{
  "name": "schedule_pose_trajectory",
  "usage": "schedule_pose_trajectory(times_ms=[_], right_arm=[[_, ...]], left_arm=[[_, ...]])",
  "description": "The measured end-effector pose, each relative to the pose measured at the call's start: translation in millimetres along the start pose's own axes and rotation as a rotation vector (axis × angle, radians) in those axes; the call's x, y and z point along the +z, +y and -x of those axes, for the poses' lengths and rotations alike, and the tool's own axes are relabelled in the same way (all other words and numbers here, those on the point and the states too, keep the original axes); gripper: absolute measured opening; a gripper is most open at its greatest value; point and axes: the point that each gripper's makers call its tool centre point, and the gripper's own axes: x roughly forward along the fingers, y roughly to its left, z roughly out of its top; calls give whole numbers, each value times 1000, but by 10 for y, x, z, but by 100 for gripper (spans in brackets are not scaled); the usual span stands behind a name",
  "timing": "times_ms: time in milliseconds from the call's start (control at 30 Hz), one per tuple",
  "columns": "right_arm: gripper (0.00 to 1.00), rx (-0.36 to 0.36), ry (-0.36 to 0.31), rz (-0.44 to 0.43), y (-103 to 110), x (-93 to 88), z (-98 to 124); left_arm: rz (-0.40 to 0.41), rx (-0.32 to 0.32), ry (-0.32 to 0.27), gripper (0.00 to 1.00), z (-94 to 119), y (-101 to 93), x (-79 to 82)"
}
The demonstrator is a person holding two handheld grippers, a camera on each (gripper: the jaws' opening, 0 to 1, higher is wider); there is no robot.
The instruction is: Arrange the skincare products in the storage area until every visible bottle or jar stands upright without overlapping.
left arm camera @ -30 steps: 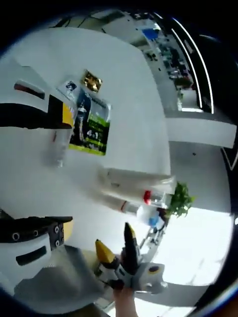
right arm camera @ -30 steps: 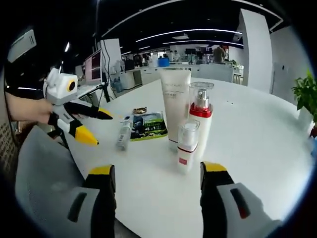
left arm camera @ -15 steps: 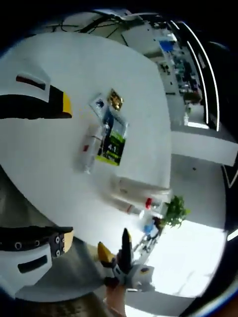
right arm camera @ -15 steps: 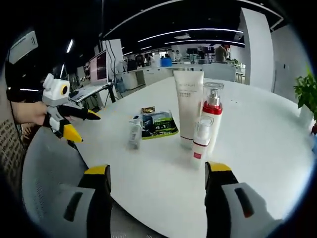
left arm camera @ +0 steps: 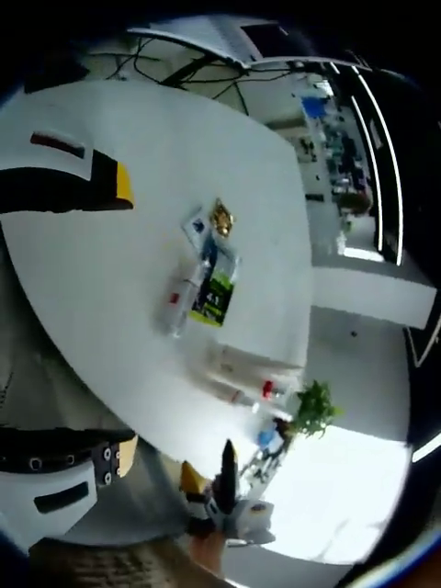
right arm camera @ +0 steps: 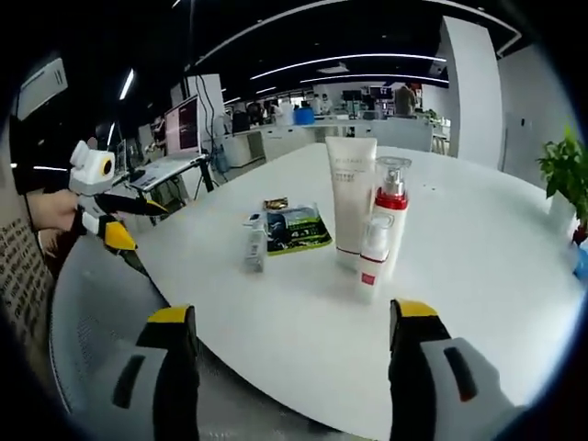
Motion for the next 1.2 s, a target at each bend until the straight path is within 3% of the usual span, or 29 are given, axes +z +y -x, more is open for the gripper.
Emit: schedule_pose_trajectory(times_ms=[233, 500, 700, 1200], right_arm=[[86, 0, 6, 5, 58, -13, 29], [86, 9, 10, 33, 114, 80, -17], [84, 58, 37, 70, 225, 162, -191], [78, 187, 134, 231, 490, 294, -864]], left_arm=[[35, 38, -19, 97, 109, 36, -44], [19, 55, -32, 97, 111, 45, -50], [1, 49, -37, 97, 117, 31, -72], [-3, 30, -16, 97, 108, 13, -112]])
